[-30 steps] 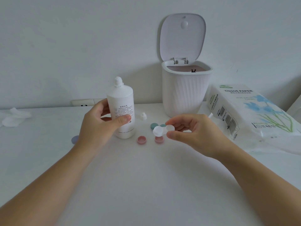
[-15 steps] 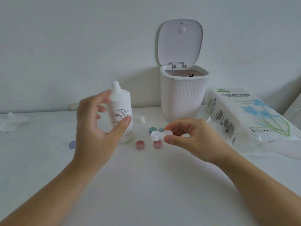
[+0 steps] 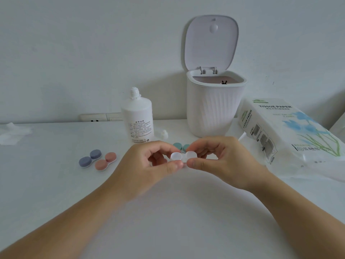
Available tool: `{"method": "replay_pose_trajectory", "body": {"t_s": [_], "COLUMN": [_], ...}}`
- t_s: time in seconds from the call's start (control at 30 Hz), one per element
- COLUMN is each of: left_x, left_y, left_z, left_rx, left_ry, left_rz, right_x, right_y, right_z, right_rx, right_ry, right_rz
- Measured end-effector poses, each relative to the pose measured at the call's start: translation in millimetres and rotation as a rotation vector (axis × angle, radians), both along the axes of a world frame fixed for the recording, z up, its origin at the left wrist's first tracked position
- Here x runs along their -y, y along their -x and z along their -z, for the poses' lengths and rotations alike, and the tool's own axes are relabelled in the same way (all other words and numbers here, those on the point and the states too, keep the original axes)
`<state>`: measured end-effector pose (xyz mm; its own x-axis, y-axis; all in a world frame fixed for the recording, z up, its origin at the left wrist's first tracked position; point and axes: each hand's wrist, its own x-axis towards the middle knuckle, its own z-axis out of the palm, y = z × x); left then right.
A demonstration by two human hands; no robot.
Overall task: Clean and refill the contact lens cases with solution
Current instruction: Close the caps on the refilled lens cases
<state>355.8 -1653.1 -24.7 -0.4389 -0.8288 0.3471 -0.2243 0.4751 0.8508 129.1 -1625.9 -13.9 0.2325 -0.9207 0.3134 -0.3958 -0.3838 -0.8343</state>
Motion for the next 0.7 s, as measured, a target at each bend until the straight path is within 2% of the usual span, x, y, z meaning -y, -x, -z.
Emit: {"method": "replay_pose_trajectory", "body": {"t_s": [0.2,0.3,0.43,0.7], "left_x": [9,12,15,11], "left_y": [-8,-14,-18,-14], "left_z": [1,1,1,2], "left_rx": [-0.017,0.017,0.090,0.127], "left_ry": [-0.093,-0.107,-0.128,-0.147], "left_rz": [-0.009,-0.003,0.001,0.076], "right_x": [7,13,16,17], "right_y": [5,3,-8,-25], "right_z": [7,15,22,26], "right_rx": [0.056,-0.183,-0.464,-0.638], "right_ry": [-0.013,0.063,0.063,0.111], "right_rz": [0.104,0.240,0.272,0.270]}}
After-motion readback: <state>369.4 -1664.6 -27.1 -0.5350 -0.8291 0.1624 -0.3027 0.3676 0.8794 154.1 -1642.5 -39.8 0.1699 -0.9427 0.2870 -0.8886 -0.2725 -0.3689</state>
